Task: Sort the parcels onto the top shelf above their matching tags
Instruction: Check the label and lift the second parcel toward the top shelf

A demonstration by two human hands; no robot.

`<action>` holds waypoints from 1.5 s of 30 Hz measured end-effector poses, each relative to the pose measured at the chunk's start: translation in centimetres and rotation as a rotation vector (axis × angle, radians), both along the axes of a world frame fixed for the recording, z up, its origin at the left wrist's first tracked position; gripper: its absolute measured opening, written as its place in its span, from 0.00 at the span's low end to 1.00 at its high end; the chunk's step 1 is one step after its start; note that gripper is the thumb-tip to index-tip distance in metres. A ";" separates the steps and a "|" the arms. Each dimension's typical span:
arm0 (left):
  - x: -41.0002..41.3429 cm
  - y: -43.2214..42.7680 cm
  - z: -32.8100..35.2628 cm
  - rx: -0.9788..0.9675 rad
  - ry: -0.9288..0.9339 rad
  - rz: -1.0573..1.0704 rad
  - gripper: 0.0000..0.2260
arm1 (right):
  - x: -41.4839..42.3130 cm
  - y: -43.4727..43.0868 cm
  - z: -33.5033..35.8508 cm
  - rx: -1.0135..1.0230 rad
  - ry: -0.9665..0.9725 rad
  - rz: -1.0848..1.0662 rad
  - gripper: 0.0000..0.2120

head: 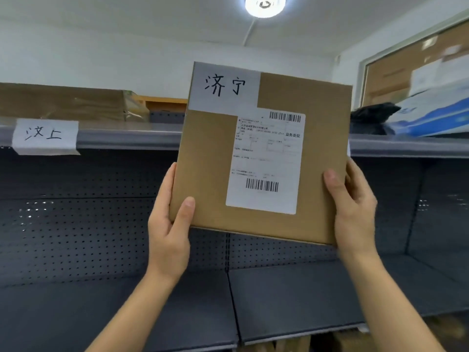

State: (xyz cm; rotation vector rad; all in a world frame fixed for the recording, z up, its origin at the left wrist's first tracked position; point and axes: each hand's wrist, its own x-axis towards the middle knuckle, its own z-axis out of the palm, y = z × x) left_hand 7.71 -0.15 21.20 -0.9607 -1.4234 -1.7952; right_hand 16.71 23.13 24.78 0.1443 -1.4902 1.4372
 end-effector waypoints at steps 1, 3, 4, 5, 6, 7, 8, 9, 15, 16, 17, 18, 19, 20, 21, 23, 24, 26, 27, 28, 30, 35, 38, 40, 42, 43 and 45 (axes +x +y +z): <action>0.1 1.0 1.2 0.007 -0.022 -0.024 0.23 | 0.0 1.0 1.2 -0.005 -0.010 -0.027 0.20; 0.3 2.8 3.9 0.012 -0.069 -0.070 0.22 | -0.1 3.0 4.0 -0.022 -0.065 -0.068 0.17; 0.3 3.6 5.3 0.010 -0.092 -0.087 0.21 | -0.1 3.9 5.6 -0.036 -0.114 -0.080 0.18; 0.3 4.4 6.7 -0.001 -0.110 -0.088 0.19 | -0.3 4.8 7.0 -0.045 -0.165 -0.083 0.19; 0.1 5.2 8.2 -0.021 -0.119 -0.071 0.17 | -0.5 5.6 8.6 -0.055 -0.214 -0.073 0.21; -0.1 5.9 9.7 -0.049 -0.119 -0.040 0.15 | -0.8 6.5 10.1 -0.069 -0.245 -0.052 0.20; -0.2 6.6 11.1 -0.076 -0.126 -0.018 0.14 | -1.1 7.4 11.7 -0.093 -0.264 -0.022 0.17; -0.5 7.3 12.6 -0.104 -0.146 -0.008 0.13 | -1.3 8.1 13.2 -0.117 -0.275 0.014 0.13; -3.9 11.2 20.2 -0.236 -0.378 -0.018 0.09 | -3.0 11.7 19.3 -0.098 -0.457 0.107 0.05; -4.5 11.7 21.2 -0.252 -0.421 -0.039 0.10 | -3.3 12.1 19.8 -0.090 -0.489 0.107 0.05; -4.9 12.1 22.1 -0.272 -0.461 -0.076 0.12 | -3.7 12.5 20.3 -0.080 -0.513 0.103 0.05; -5.4 12.4 22.8 -0.292 -0.499 -0.118 0.10 | -4.2 13.1 20.6 -0.075 -0.525 0.096 0.06; -5.8 12.8 23.3 -0.330 -0.533 -0.144 0.07 | -4.7 13.5 20.8 -0.070 -0.523 0.086 0.06; -6.2 13.1 23.6 -0.374 -0.568 -0.158 0.05 | -5.3 14.0 21.0 -0.072 -0.511 0.080 0.07; -6.5 13.4 23.8 -0.420 -0.601 -0.165 0.06 | -5.9 14.7 21.0 -0.077 -0.490 0.070 0.07; -7.2 14.0 23.9 -0.483 -0.648 -0.167 0.09 | -7.3 15.9 21.0 -0.081 -0.461 0.072 0.07; -7.7 14.3 23.9 -0.499 -0.666 -0.164 0.09 | -7.9 16.3 20.9 -0.073 -0.464 0.078 0.08; -8.7 14.9 23.8 -0.519 -0.696 -0.149 0.09 | -9.1 16.8 20.7 -0.053 -0.479 0.060 0.09; -9.1 15.2 23.6 -0.531 -0.699 -0.139 0.10 | -9.6 17.0 20.6 -0.047 -0.488 0.038 0.09; -9.5 15.5 23.5 -0.544 -0.696 -0.132 0.11 | -10.3 17.4 20.5 -0.042 -0.494 0.025 0.07; -9.9 16.0 23.2 -0.587 -0.689 -0.109 0.12 | -11.4 18.1 20.1 -0.025 -0.510 -0.007 0.05; -11.5 16.8 23.3 -0.585 -0.653 -0.129 0.12 | -13.1 19.1 19.0 -0.018 -0.564 -0.034 0.05; -12.2 17.3 23.1 -0.573 -0.627 -0.133 0.15 | -14.2 19.7 18.9 -0.010 -0.562 -0.073 0.05; -12.2 17.6 22.8 -0.567 -0.608 -0.142 0.15 | -14.6 19.9 19.1 0.019 -0.550 -0.119 0.05; -12.1 18.0 22.6 -0.584 -0.581 -0.113 0.15 | -15.2 20.4 19.3 0.041 -0.538 -0.166 0.09; -12.1 18.2 22.6 -0.595 -0.567 -0.102 0.16 | -15.4 20.6 19.3 0.048 -0.534 -0.193 0.11; -12.2 18.4 22.5 -0.624 -0.532 -0.078 0.19 | -15.8 20.9 19.2 0.063 -0.518 -0.251 0.13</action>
